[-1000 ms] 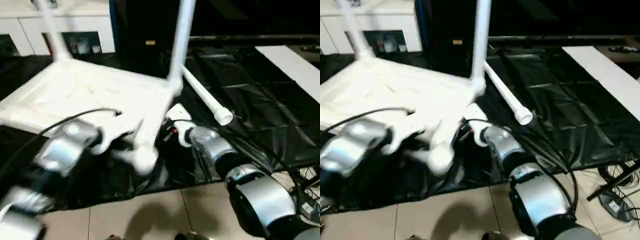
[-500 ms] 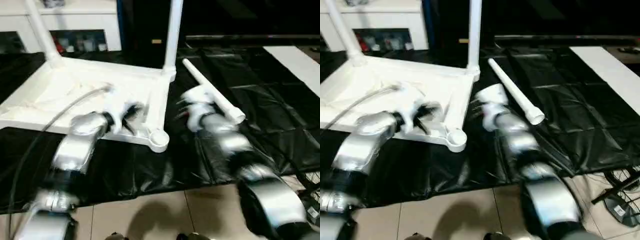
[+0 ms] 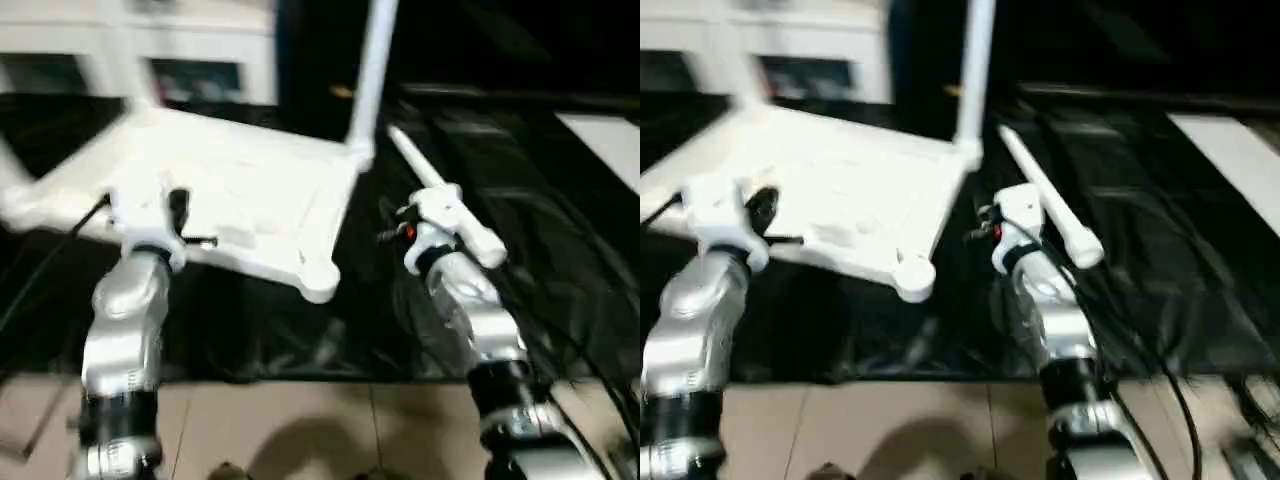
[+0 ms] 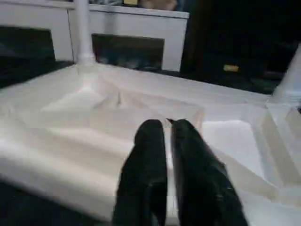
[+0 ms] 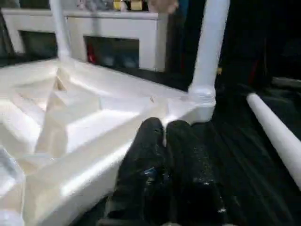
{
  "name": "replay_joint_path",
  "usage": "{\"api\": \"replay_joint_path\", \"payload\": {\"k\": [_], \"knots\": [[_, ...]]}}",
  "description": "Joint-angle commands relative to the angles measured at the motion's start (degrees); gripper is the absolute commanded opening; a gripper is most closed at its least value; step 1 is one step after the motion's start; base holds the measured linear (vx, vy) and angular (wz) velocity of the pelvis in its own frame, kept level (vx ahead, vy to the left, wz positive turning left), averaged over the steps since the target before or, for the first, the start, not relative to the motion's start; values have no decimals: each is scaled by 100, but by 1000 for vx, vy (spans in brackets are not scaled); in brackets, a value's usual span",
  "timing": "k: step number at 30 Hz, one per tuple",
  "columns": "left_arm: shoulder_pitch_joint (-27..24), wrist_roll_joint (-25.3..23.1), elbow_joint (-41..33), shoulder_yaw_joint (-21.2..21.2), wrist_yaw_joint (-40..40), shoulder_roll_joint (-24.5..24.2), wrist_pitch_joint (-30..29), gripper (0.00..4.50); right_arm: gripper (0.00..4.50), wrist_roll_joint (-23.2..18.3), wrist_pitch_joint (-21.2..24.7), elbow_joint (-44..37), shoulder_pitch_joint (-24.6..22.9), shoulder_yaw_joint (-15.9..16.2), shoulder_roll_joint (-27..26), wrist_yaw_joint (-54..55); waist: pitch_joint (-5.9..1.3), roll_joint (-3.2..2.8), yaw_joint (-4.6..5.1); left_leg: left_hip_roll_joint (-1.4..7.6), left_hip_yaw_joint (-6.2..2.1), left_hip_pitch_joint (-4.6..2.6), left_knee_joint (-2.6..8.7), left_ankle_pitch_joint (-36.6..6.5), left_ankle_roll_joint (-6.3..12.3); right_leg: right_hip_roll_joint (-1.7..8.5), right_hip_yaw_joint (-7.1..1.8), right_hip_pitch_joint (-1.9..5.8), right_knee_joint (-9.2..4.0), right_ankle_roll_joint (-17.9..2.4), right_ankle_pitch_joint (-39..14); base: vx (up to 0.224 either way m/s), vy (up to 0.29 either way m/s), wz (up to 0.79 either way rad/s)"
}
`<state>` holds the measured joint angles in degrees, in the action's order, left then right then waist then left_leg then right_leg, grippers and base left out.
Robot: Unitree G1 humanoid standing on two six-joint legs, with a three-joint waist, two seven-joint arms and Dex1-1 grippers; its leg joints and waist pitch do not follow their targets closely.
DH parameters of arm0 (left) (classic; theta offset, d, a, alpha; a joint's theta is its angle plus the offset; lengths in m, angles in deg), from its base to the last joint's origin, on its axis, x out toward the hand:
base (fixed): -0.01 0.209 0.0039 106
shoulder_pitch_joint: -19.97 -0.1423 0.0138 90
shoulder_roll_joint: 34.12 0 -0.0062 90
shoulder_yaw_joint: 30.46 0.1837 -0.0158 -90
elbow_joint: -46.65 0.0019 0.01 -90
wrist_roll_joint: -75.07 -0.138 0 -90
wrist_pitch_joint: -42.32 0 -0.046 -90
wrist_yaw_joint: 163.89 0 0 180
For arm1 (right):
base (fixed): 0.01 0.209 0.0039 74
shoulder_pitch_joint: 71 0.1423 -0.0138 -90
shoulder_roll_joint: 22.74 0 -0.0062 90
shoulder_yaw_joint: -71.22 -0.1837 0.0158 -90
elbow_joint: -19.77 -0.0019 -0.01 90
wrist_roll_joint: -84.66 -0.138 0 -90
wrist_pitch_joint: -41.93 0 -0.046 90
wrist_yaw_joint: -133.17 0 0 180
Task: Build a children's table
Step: Rotate table base, then move to table
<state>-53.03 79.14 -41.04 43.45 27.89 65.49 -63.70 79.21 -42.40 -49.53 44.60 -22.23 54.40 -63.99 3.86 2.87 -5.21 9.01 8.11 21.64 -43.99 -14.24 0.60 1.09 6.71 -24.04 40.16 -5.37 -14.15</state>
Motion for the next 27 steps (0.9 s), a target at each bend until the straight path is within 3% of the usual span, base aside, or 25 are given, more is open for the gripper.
{"api": "replay_joint_path", "payload": {"k": [1,2,3,4,5,6,7,8,9,10,11,12,13,14,15,16,17,18,20,22,23,24,25,26,27], "knots": [[-62,61,-282,172,-4,-72,-143,77,62,-71,246,-234,-47,-1,-34,55,-389,52,-218,-136,-5,50,554,-695,349,893,-1095,494,-1166,2255,-3324,-5,-213,40],[-128,4,-365,267,-55,-102,-95,82,73,-47,272,-314,-83,32,-25,64,-440,-67,-251,-2,-74,-123,765,-446,412,826,-1033,482,-1167,2141,-2591,-5,-213,40],[-159,-28,-413,301,-89,-99,-57,86,79,-37,293,-372,-105,47,-22,62,-502,-133,-130,479,-380,-264,1016,205,715,596,-699,392,-926,1760,-767,-26,-177,25],[-171,-44,-442,308,-100,-88,-41,96,83,-65,302,-428,-117,55,-26,23,-547,-184,-116,1049,-544,-440,1080,674,1235,835,-623,237,-773,1003,43,-33,-141,10],[-177,-51,-460,308,-108,-78,-46,110,92,-68,328,-475,-128,49,-31,39,-493,-165,-91,1086,-484,-449,1069,619,1291,954,-690,144,-763,625,-8,-33,-141,10],[-191,-106,-500,308,-110,-77,-114,122,105,-206,420,-601,-132,35,-40,-47,-402,-34,-149,428,-92,-242,939,-67,753,945,-782,321,-1098,572,-981,-38,-156,22],[-193,-128,-502,300,-125,-72,-112,126,115,-202,457,-634,-135,51,-28,-52,-289,41,-280,-236,182,-245,672,-578,400,653,-789,357,-1445,1995,-3248,-45,-152,22],[-212,-195,-523,269,-194,-46,-95,133,124,-171,620,-784,-165,121,31,-52,-262,75,-265,-328,251,-182,724,-506,455,348,-681,360,-1622,2805,-3821,-45,-152,22],[-243,-230,-507,316,-120,-102,-18,133,124,21,666,-866,-189,254,147,-55,-263,47,-260,-289,223,-169,805,-453,511,191,-465,404,-1744,3121,-3536,-52,-109,11],[-265,-245,-493,355,-60,-148,38,164,147,156,683,-915,-205,344,226,-60,-394,-218,-257,275,10,-318,1116,-450,699,88,-104,499,-1832,3144,-2323,-52,-56,0],[-279,-232,-500,353,-45,-156,58,164,147,208,700,-939,-208,373,260,-58,-480,-366,-254,1253,-452,-372,1362,-376,1091,436,-80,608,-1286,2488,-1446,-52,-56,0],[-302,-126,-555,291,-83,-146,-13,172,156,187,864,-1019,-196,321,295,-36,-489,-344,-250,2080,-649,-491,1495,-273,1075,1191,-740,294,-132,851,46,-5,-67,7],[-304,-117,-560,288,-87,-146,-19,173,165,182,881,-1027,-195,313,296,-32,-310,-213,-176,802,214,-575,1216,-836,644,883,-807,-155,-397,355,486,35,-56,13],[-312,-71,-586,280,-105,-154,-48,188,176,162,961,-1062,-189,277,304,-17,-344,74,-161,226,311,-404,926,-1098,172,730,-936,61,-749,883,-134,35,-56,13],[-341,-18,-609,290,-110,-207,-76,207,189,181,1050,-1039,-174,232,344,5,-329,-7,-298,282,124,-150,1006,-735,-360,1057,-954,297,-953,930,-2063,0,0,0],[-350,-7,-612,291,-110,-231,-79,217,198,171,1062,-986,-154,184,338,50,-327,-33,-288,303,83,-214,1128,-847,-655,886,-851,277,-985,1029,-3479,-71,15,-4],[-352,-3,-621,290,-108,-248,-109,219,203,211,1080,-935,-132,129,316,233,-328,-58,-264,309,76,-254,1199,-1055,-753,821,-814,267,-987,984,-3700,-71,15,-4],[-347,1,-625,290,-97,-252,-125,223,209,164,1154,-921,-121,83,284,328,-322,-97,-160,330,87,-455,1354,-1853,-875,601,-646,212,-999,622,-3362,0,0,0],[-331,7,-619,281,-99,-250,-142,251,233,-17,1304,-955,-132,41,234,253,-309,-133,-86,342,70,-528,1444,-2370,-806,507,-519,303,-1020,323,-3056,0,0,0],[-326,-21,-629,281,-94,-247,-164,264,244,-17,1377,-985,-141,88,268,279,-188,-201,116,389,42,-859,1505,-3464,-599,384,-213,274,-1235,-12,-3130,-15,64,-7],[-326,-22,-628,284,-88,-250,-168,269,252,0,1392,-977,-140,116,284,266,-172,-235,153,420,9,-916,1528,-3719,-576,374,-138,293,-1255,19,-3082,-11,71,-10],[-327,0,-623,310,-69,-276,-169,279,262,-4,1434,-982,-145,116,258,260,-176,-249,232,492,-44,-885,1612,-4024,-536,418,-47,437,-1203,63,-2800,14,82,-19],[-327,2,-622,313,-67,-279,-170,291,272,-12,1437,-983,-145,107,247,268,-193,-274,277,547,-90,-793,1723,-4177,-512,468,-61,604,-1067,89,-2509,50,68,-24],[-326,7,-619,320,-60,-285,-170,291,272,-32,1444,-988,-146,81,220,289,-216,-286,310,538,-93,-782,1742,-4147,-504,505,-99,645,-1044,50,-2396,50,68,-24],[-337,33,-633,340,-30,-305,-205,301,284,-41,1486,-1014,-147,91,195,276,-264,-309,389,507,29,-1060,1645,-3895,-580,504,-224,467,-1169,-131,-2500,48,40,-26]]}}
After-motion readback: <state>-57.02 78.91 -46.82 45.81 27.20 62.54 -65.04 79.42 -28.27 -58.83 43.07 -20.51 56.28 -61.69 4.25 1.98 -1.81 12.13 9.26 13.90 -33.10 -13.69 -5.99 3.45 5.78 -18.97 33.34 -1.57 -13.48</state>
